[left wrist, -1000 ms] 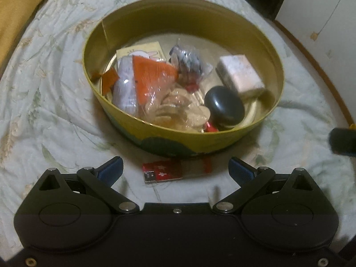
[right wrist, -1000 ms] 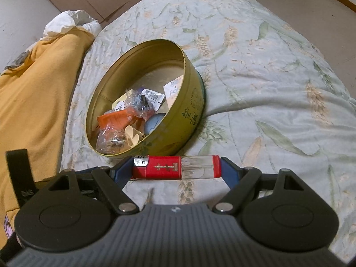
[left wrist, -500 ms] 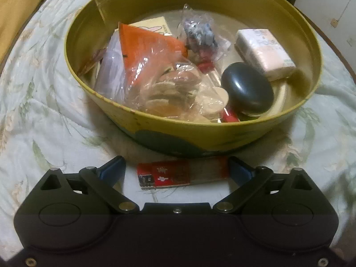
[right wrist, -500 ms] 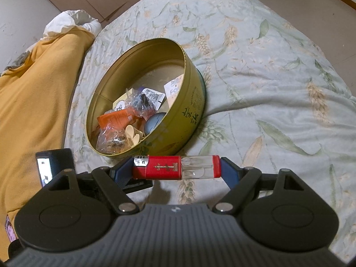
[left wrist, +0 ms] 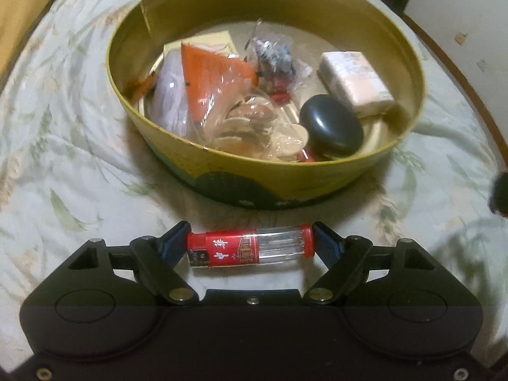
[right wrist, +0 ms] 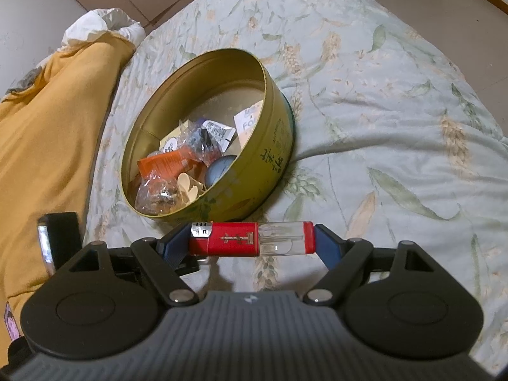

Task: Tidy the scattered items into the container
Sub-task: 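Carry the red tube over the tin and open the right gripper while the left gripper holds the lighter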

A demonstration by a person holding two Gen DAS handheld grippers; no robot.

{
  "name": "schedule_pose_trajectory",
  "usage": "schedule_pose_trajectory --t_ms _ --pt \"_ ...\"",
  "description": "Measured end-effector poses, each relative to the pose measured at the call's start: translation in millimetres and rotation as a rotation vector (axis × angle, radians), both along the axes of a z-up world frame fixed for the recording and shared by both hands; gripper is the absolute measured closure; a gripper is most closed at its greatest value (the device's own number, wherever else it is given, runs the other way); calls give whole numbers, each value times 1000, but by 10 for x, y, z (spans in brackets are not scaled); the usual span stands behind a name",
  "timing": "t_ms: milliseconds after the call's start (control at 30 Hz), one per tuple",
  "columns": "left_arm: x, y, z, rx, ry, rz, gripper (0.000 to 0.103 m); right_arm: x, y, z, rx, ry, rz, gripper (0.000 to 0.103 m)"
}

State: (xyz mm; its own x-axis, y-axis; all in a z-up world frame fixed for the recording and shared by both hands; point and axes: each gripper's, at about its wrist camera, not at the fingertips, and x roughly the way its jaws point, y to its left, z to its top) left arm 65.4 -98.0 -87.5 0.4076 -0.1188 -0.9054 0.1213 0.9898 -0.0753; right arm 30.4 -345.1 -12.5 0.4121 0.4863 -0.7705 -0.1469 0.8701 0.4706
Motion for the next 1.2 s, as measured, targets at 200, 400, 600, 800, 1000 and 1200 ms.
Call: schedule_pose_trajectory --t_ms 200,400,600,800,1000,1200 --pt "-138 109 293 -5 -23 -40 23 -12 66 -25 -23 5 29 20" --pt "-233 226 545 -10 -49 -62 23 -21 98 -46 -44 12 41 20" --pt "-284 323 583 -21 -62 -53 23 -37 153 -66 -59 19 63 20" --pt "-282 443 550 -52 -81 -20 23 -57 225 -88 -86 25 86 20" --pt "-254 644 571 -109 -97 25 23 -80 284 -49 -104 9 102 20" --pt "-212 768 573 -154 -102 47 23 -46 428 80 -135 -22 130 20"
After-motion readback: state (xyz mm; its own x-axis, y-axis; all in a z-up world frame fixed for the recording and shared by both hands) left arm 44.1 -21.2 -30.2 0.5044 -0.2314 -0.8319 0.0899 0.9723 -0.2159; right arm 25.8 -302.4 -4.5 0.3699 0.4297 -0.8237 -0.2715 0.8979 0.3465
